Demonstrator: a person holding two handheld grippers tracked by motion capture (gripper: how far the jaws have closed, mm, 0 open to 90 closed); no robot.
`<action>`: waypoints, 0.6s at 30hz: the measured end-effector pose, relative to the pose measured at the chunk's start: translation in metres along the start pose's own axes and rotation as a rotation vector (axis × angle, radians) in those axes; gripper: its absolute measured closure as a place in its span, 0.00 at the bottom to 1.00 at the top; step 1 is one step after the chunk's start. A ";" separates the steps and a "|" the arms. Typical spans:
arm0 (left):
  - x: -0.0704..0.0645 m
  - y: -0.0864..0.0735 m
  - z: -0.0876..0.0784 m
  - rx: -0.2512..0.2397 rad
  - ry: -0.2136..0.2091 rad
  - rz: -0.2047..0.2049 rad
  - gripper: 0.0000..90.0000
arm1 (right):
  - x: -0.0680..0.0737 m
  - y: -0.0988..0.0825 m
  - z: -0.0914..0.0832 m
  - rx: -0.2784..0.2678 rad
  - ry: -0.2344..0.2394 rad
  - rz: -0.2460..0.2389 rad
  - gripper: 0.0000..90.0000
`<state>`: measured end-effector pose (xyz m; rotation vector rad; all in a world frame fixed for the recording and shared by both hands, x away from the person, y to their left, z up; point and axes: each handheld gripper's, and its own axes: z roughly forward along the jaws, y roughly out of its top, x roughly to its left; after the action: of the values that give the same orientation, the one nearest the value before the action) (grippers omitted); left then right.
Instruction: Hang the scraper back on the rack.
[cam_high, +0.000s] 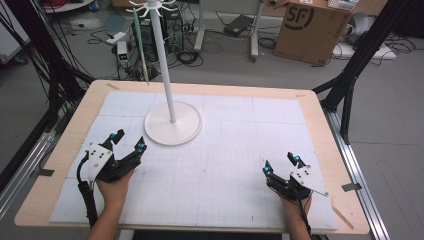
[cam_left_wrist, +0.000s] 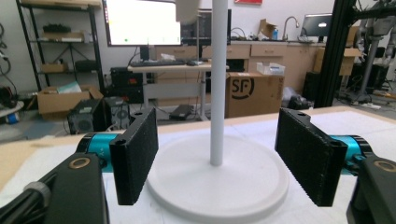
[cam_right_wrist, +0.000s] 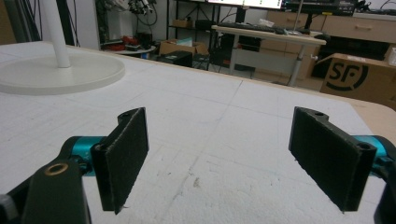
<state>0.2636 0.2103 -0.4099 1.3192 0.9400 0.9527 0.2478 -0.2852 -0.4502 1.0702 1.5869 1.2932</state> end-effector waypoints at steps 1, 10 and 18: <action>0.001 -0.002 -0.002 0.001 -0.001 0.004 0.34 | 0.000 0.000 0.000 -0.002 -0.001 -0.004 0.21; 0.006 -0.018 -0.009 0.015 0.002 0.017 0.33 | -0.001 0.000 0.000 -0.005 -0.003 0.002 0.21; 0.006 -0.029 -0.013 0.047 -0.006 0.011 0.33 | -0.001 0.000 0.000 -0.006 -0.001 0.002 0.21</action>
<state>0.2538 0.2195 -0.4392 1.3675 0.9565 0.9391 0.2477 -0.2861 -0.4502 1.0691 1.5811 1.2978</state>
